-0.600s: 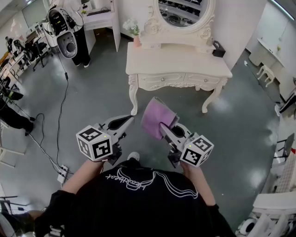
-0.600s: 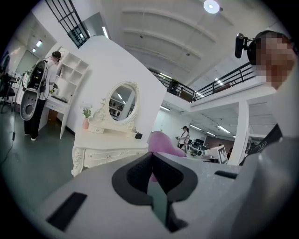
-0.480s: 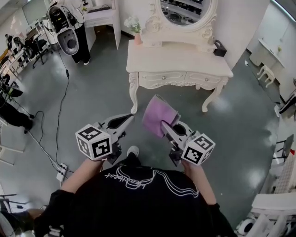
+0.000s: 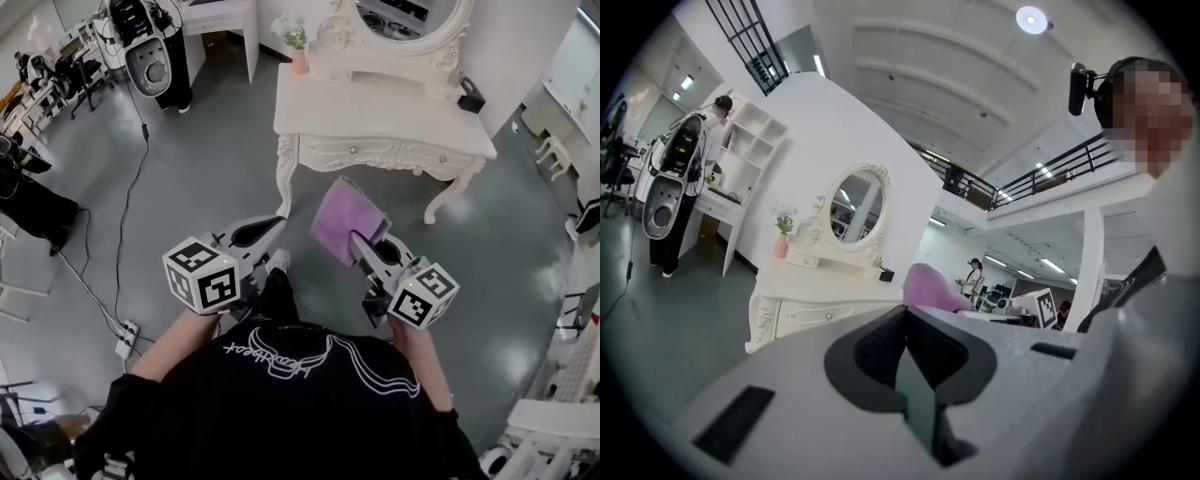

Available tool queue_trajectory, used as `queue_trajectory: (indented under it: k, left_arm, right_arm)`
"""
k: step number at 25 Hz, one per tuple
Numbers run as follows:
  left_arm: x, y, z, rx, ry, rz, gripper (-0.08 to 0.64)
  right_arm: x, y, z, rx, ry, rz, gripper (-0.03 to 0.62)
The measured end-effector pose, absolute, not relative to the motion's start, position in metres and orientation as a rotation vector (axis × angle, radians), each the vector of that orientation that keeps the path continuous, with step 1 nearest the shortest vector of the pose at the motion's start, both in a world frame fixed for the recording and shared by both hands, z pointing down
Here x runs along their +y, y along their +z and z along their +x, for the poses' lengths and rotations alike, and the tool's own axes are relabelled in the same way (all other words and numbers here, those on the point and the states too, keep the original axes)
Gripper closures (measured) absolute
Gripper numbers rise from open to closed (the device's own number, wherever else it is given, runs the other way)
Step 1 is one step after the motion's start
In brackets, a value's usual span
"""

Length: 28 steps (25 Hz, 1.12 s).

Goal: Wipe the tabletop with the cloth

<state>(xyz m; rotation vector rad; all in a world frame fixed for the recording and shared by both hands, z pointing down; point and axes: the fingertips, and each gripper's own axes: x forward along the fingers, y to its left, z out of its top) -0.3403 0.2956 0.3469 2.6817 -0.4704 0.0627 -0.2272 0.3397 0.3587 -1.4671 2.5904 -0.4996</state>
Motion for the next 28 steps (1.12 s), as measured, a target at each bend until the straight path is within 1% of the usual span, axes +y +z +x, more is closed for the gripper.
queue_trajectory:
  k: [8,20,24,28]
  left_arm:
    - [0.18,0.37,-0.329,-0.476,0.048,2.618,0.557]
    - [-0.091,0.388,-0.296,-0.474,0.091,2.475,0.556]
    - [-0.145,0.396,-0.288,-0.484,0.121,2.469,0.557]
    - [-0.176,0.411,-0.285,-0.508,0.171,2.459,0.555]
  right_arm:
    - [0.228,0.385,-0.208,2.62,-0.571,-1.577,0.541]
    - [-0.034,0.388,-0.179,2.637,-0.763,-1.641,0.541]
    - [-0.086,0.401,-0.17,2.648,-0.812,-1.65,0.541]
    - [-0.116,0.414,-0.168,2.686,-0.822,-1.663,0.541]
